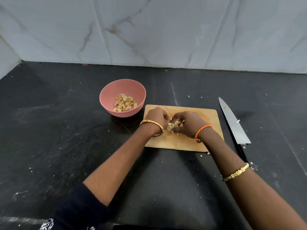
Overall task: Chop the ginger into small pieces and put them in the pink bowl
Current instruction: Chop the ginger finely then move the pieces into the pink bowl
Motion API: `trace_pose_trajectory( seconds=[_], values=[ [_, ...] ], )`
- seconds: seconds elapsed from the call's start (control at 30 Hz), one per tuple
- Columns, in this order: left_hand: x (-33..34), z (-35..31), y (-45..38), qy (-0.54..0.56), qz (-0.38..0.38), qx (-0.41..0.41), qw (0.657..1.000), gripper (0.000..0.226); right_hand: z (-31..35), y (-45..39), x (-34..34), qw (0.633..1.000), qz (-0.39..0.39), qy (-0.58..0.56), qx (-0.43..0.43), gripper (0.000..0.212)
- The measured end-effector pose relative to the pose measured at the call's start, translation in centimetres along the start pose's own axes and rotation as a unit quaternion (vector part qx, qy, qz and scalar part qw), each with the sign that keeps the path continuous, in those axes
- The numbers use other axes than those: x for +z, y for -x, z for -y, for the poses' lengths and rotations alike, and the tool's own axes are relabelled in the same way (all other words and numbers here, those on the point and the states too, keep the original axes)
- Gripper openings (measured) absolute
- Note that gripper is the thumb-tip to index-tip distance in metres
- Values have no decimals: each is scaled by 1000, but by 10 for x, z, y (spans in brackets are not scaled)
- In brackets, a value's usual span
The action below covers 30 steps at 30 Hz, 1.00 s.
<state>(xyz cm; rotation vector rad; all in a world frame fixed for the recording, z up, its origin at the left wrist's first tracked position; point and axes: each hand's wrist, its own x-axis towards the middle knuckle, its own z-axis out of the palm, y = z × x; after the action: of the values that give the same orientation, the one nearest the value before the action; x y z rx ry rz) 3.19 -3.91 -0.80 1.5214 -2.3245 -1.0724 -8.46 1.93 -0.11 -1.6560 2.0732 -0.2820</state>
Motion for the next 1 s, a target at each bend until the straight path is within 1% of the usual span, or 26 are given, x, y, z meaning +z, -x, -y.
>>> trace_pose_trajectory(
  seconds=[0.17, 0.27, 0.43, 0.57, 0.67, 0.77, 0.83, 0.93, 1.0],
  values=[
    [-2, -6, -4, 21, 36, -13, 999, 14, 7, -6, 4, 1000, -21, -13, 16, 28],
    [-9, -10, -6, 31, 59, -33, 997, 16, 9, -10, 5, 999, -27, -19, 32, 25],
    [-12, -14, -5, 34, 78, -43, 995, 19, 15, -16, 8, 998, -38, -11, 48, 27],
    [-15, -17, -6, 59, 92, -68, 992, 21, 13, -19, -1, 997, -20, -41, 61, 24],
    [-26, -26, -9, 90, 73, -73, 991, 20, 9, -23, -24, 994, -7, -85, 64, 18],
    [-55, -35, -7, 167, 57, -64, 982, 20, 21, -26, -56, 989, 3, -146, 36, 10],
    [-79, -38, -3, 203, 51, -53, 976, 21, 41, -27, -75, 986, 3, -168, 3, 10],
    [-118, -26, 1, 278, 14, -50, 959, 22, 82, -40, -93, 980, 7, -194, -47, 10],
    [-138, -10, 0, 287, -17, -68, 955, 17, 109, -56, -92, 980, 18, -187, -67, 12]
  ],
)
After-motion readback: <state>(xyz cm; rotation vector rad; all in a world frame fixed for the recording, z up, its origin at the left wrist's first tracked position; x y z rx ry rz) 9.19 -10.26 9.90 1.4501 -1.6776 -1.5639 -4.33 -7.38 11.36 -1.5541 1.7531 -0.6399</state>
